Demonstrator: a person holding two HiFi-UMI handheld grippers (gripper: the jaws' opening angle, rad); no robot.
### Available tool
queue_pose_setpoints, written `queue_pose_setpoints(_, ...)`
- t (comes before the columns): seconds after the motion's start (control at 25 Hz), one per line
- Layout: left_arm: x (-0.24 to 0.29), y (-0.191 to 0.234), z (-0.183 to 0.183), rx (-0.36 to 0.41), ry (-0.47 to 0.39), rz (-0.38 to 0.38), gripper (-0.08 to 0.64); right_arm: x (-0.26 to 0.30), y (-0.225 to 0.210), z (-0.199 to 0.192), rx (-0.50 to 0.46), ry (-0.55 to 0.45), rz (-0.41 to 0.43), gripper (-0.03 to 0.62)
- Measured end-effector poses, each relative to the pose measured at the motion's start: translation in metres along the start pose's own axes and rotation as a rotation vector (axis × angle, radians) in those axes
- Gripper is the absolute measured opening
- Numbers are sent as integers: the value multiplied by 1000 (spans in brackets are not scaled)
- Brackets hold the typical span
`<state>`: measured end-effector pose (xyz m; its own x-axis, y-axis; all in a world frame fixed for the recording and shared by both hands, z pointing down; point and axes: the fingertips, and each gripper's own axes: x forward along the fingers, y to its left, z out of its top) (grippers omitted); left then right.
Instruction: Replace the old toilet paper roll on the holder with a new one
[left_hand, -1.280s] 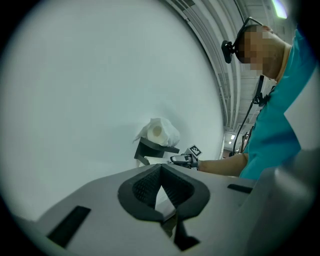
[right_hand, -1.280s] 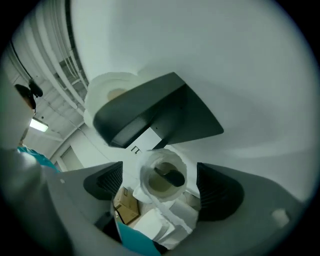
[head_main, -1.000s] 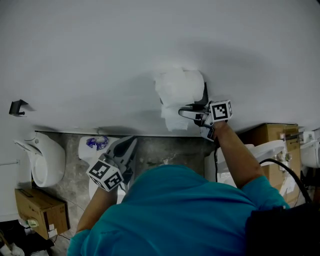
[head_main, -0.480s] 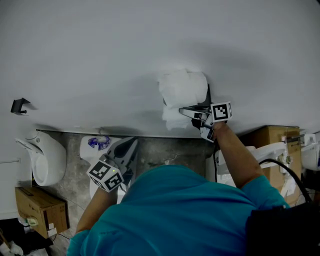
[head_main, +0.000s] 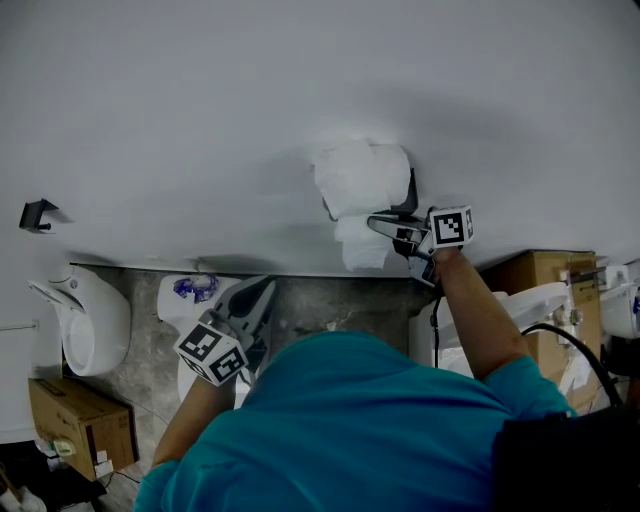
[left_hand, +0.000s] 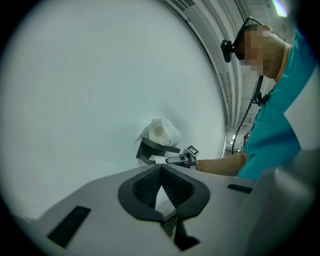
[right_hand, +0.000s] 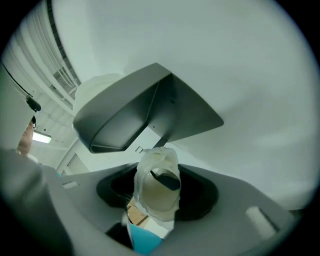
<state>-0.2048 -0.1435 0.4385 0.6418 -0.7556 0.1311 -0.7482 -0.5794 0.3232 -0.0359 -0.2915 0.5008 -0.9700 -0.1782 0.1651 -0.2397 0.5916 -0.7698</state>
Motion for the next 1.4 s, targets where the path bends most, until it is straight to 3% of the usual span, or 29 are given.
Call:
queue_pose_setpoints(0.28, 6, -7, 1, 5, -4, -20, 9, -22, -5, 2, -16, 5, -73, 200)
queue_pose_setpoints(1.04, 28, -22, 11, 37, -9, -67, 8, -90, -16, 9, -2, -73, -134, 196)
queue_pose_setpoints(1.2, 38, -29, 22, 78, -18, -76, 8, -116, -22, 9, 29, -112, -169, 196)
queue_pose_setpoints(1.4, 47, -36, 50, 187, -30, -50, 8, -144, -9, 12, 18, -166, -135, 196)
